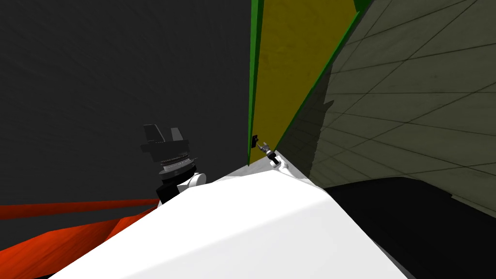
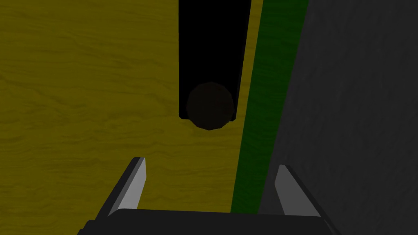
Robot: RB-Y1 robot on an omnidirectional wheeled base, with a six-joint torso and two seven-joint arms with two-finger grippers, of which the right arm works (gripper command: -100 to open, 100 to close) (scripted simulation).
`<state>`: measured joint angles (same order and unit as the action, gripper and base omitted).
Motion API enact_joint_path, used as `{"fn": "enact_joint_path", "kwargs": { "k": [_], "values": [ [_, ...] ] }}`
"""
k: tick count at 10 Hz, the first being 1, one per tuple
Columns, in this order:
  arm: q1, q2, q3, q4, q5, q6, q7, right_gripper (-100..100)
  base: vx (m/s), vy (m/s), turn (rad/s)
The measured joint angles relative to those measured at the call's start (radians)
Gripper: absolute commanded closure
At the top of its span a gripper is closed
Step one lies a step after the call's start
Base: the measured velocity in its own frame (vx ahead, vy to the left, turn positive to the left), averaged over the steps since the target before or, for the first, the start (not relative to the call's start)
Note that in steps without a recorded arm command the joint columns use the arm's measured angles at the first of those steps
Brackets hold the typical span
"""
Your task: Pull the door open
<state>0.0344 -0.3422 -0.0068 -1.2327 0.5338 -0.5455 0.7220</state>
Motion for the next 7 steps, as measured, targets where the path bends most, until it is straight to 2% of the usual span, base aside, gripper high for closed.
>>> {"fn": "enact_joint_path", "kwargs": {
  "k": [2,3,4,5,7],
  "values": [
    [0.000,-0.006,-0.024,0.022,-0.009,-0.014,0.005,-100,0.204,0.091,0.116],
    [-0.009,-0.010,-0.037,0.045,-0.015,-0.025,0.007,-100,0.201,0.088,0.074],
    [-0.011,-0.012,-0.048,0.060,-0.019,-0.034,0.011,-100,0.087,0.036,0.010],
    [-0.012,-0.012,-0.049,0.061,-0.019,-0.036,0.012,100,-0.009,-0.005,-0.014],
    [-0.013,-0.013,-0.051,0.060,-0.019,-0.033,0.012,100,-0.026,-0.020,0.006]
  ]
}}
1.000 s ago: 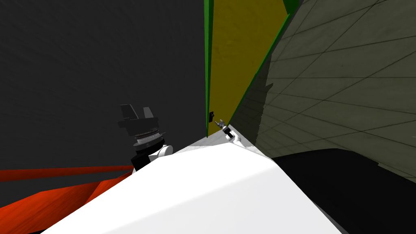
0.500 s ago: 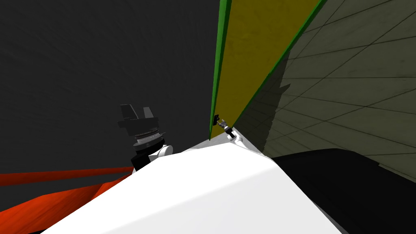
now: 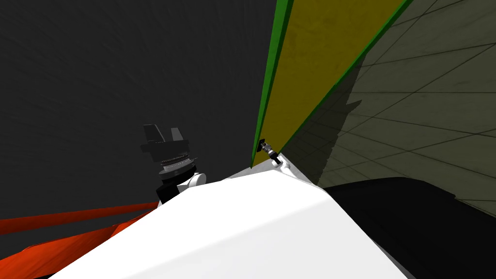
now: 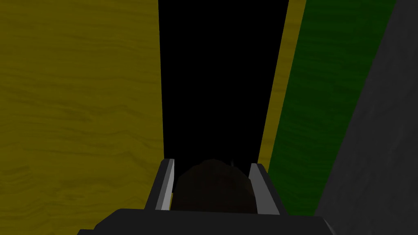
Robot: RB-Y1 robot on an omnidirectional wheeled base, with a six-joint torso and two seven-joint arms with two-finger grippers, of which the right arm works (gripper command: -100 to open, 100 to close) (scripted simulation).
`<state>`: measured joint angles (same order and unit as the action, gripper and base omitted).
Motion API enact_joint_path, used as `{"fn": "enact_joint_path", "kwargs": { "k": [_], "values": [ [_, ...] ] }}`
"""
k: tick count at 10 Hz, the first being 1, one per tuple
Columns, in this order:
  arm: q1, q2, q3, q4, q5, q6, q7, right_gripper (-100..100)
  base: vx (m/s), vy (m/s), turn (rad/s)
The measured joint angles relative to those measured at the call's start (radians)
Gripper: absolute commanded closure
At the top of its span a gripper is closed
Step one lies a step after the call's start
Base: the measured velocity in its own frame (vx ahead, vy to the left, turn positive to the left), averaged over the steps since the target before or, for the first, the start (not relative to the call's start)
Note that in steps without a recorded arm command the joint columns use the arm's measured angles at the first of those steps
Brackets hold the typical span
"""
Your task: Pull the door open
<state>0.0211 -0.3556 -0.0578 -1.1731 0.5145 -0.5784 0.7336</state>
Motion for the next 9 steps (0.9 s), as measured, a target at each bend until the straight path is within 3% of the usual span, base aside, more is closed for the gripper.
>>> {"fn": "enact_joint_path", "kwargs": {
  "k": [4,9],
  "values": [
    [0.003,0.001,0.002,0.003,0.001,0.000,0.000,100,-0.016,-0.010,0.016],
    [-0.014,0.002,0.008,0.021,-0.053,0.005,-0.084,100,-0.052,-0.043,0.073]
  ]
}}
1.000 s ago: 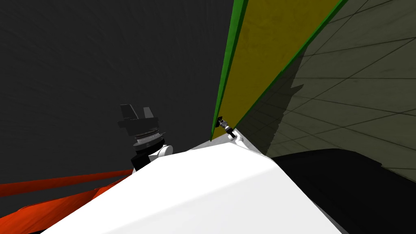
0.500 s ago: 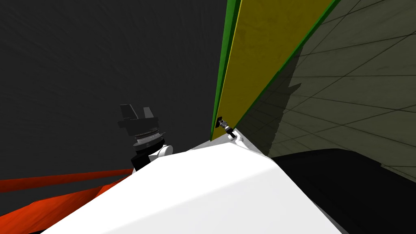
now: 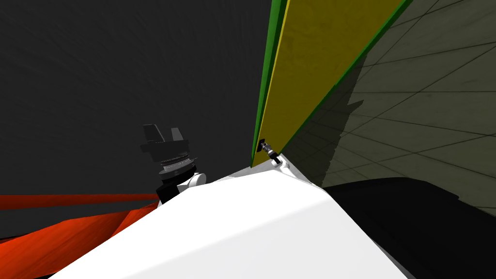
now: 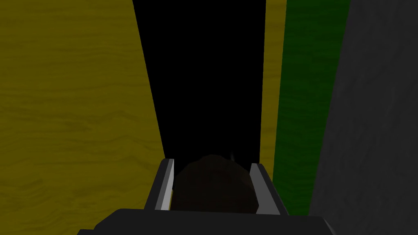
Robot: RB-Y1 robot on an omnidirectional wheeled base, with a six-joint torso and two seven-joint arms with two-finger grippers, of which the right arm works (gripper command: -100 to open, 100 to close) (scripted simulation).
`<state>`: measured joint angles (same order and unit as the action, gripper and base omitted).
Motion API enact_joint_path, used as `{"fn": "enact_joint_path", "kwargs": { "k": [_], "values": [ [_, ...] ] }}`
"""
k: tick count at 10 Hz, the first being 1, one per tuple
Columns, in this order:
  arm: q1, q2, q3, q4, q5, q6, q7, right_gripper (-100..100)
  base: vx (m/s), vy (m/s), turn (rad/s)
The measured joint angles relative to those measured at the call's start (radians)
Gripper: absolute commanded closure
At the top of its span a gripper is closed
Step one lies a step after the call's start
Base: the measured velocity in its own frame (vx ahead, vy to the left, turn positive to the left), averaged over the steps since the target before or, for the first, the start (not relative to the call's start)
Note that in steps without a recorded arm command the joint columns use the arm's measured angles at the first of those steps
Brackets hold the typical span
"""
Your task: Pull the door open
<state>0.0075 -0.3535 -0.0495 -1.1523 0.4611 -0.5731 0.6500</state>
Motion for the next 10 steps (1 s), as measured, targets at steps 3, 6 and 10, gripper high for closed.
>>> {"fn": "enact_joint_path", "kwargs": {
  "k": [3,6,10],
  "values": [
    [-0.012,0.000,0.005,0.014,-0.042,0.002,-0.064,100,-0.065,-0.052,0.097],
    [-0.025,0.002,0.009,0.028,-0.091,0.006,-0.139,100,-0.080,-0.058,0.110],
    [-0.043,0.003,0.017,0.049,-0.153,0.009,-0.234,100,-0.065,-0.049,0.093]
  ]
}}
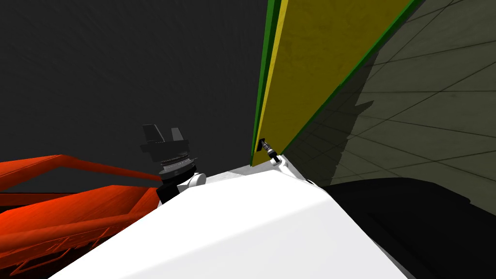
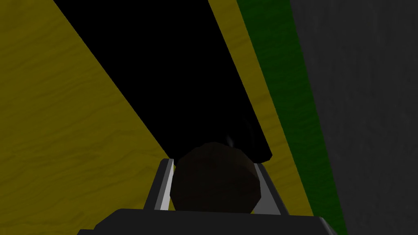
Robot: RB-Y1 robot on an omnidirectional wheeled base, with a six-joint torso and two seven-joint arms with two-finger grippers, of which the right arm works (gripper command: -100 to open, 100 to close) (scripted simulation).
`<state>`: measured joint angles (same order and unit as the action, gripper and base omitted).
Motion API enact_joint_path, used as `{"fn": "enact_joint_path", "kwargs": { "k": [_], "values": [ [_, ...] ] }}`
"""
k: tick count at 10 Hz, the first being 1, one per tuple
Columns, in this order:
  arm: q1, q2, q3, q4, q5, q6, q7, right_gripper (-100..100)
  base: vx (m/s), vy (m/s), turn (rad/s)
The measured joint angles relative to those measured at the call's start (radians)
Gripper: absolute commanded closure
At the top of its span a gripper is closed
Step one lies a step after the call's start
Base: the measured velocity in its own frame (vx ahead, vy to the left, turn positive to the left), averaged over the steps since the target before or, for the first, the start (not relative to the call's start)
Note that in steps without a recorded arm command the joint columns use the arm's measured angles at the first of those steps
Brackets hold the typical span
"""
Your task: Pull the door open
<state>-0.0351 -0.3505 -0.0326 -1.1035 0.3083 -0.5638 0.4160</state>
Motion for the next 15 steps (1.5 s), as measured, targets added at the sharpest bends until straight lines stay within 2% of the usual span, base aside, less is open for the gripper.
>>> {"fn": "enact_joint_path", "kwargs": {
  "k": [15],
  "values": [
    [-0.069,0.002,0.022,0.077,-0.244,0.016,-0.358,100,-0.064,-0.047,0.087]
  ]
}}
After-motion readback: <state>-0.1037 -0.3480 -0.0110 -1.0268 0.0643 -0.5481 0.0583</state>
